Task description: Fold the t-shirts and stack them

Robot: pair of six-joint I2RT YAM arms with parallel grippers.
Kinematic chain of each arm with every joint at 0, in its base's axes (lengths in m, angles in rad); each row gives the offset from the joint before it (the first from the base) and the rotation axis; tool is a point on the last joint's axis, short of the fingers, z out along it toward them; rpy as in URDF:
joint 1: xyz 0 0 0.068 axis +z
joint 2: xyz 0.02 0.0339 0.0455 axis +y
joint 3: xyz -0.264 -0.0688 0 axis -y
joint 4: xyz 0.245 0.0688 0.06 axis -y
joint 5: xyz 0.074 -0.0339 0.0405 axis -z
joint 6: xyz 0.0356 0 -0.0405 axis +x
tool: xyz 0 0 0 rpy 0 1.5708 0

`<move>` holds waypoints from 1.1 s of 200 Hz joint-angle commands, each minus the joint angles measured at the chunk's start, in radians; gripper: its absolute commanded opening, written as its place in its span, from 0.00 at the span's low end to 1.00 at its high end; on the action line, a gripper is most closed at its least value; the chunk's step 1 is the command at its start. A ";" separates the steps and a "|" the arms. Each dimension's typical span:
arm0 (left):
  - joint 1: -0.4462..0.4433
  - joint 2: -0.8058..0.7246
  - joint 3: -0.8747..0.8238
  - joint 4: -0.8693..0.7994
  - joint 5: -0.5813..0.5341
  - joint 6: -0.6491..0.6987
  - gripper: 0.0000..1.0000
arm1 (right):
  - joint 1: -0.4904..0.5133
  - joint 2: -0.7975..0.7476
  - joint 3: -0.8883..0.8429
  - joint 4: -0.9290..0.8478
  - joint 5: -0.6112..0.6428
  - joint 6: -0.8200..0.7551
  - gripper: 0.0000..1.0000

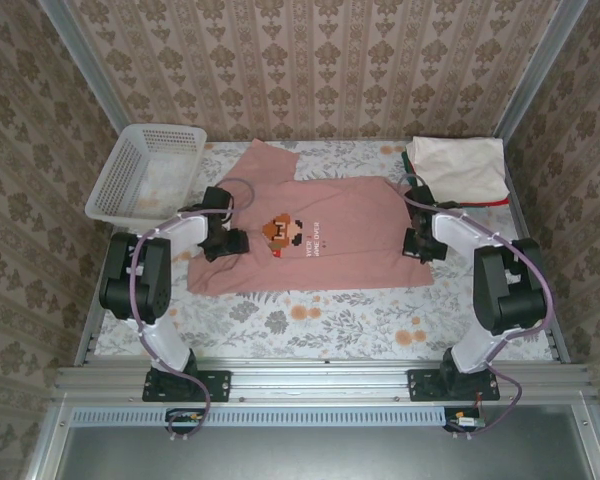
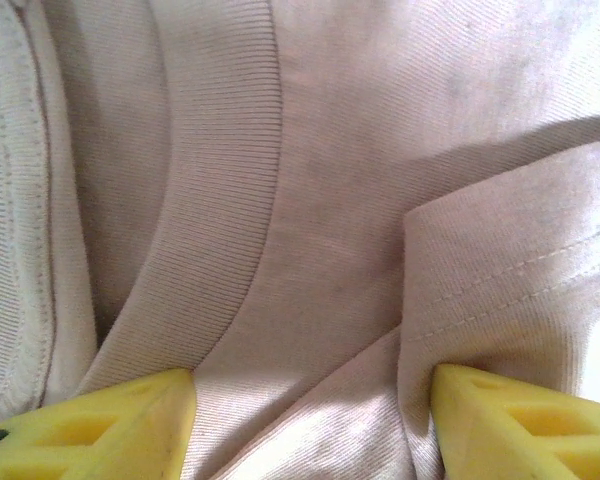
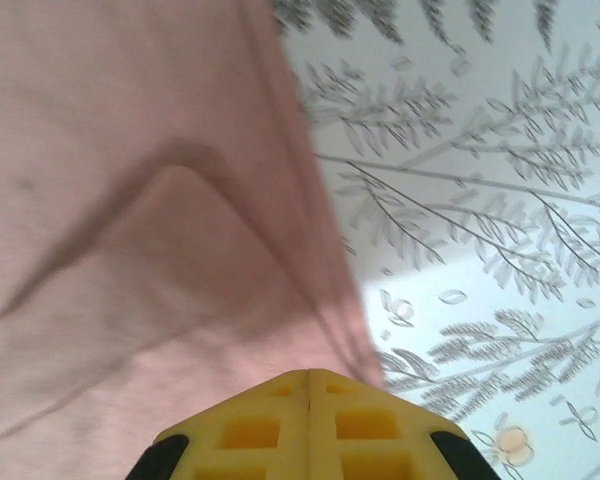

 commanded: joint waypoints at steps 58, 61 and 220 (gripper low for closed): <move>0.033 0.000 -0.049 0.001 0.003 0.006 0.65 | -0.029 -0.025 -0.119 0.092 -0.179 0.008 0.44; 0.033 0.001 -0.050 0.002 0.003 0.007 0.65 | -0.029 -0.022 -0.119 0.088 -0.172 0.008 0.44; 0.058 0.001 -0.073 -0.003 0.010 0.000 0.65 | -0.038 -0.205 -0.208 -0.080 -0.046 0.048 0.29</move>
